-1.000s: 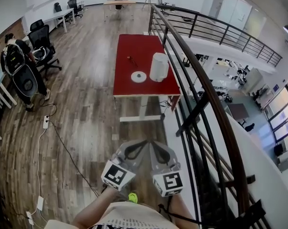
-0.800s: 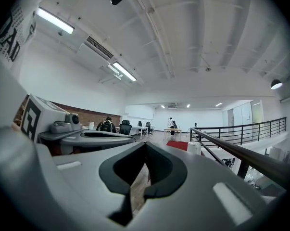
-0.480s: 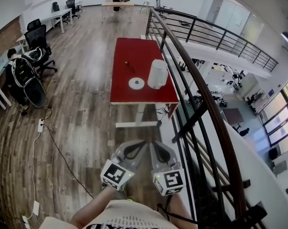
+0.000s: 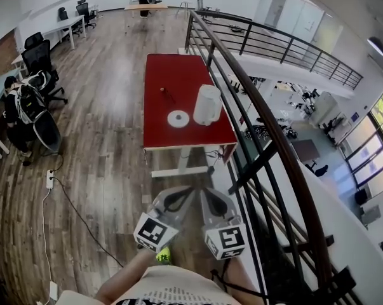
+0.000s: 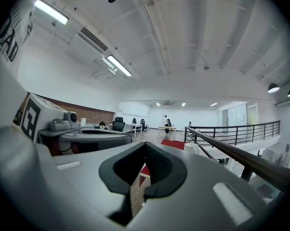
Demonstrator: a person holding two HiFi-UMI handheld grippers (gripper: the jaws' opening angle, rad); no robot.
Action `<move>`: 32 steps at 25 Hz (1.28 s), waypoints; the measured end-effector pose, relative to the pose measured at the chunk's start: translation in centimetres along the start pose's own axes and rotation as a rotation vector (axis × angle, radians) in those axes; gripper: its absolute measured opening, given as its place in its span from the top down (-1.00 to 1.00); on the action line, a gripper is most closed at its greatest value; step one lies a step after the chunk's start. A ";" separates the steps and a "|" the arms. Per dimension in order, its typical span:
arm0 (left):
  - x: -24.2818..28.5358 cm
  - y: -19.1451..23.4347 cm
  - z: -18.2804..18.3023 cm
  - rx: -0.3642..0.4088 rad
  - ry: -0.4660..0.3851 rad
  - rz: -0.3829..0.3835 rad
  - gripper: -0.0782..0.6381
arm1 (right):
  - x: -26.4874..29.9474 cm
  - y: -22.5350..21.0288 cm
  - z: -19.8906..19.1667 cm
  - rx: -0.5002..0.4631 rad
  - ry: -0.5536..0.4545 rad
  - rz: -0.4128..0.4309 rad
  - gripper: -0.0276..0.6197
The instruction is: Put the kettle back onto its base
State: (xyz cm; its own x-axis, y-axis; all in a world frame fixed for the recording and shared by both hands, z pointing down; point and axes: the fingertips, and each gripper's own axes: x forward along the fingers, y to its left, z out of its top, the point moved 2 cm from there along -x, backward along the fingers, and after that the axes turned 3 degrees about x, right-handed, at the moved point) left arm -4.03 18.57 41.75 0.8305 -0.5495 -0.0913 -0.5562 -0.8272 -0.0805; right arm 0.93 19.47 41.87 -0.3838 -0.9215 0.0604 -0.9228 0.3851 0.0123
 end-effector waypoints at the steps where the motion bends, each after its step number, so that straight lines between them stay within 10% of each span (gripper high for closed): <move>1: 0.2 0.5 -0.2 0.009 0.005 -0.010 0.81 | 0.4 -0.2 0.1 0.006 -0.002 -0.009 0.89; 32: 4.5 7.6 -2.4 -0.020 0.021 -0.043 0.81 | 9.1 -2.6 -0.6 0.012 0.040 -0.006 0.89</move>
State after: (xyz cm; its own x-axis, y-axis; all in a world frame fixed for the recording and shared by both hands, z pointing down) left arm -4.42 9.51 43.06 0.8539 -0.5160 -0.0675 -0.5198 -0.8519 -0.0644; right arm -0.13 10.13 43.04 -0.3765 -0.9210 0.1001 -0.9256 0.3785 0.0011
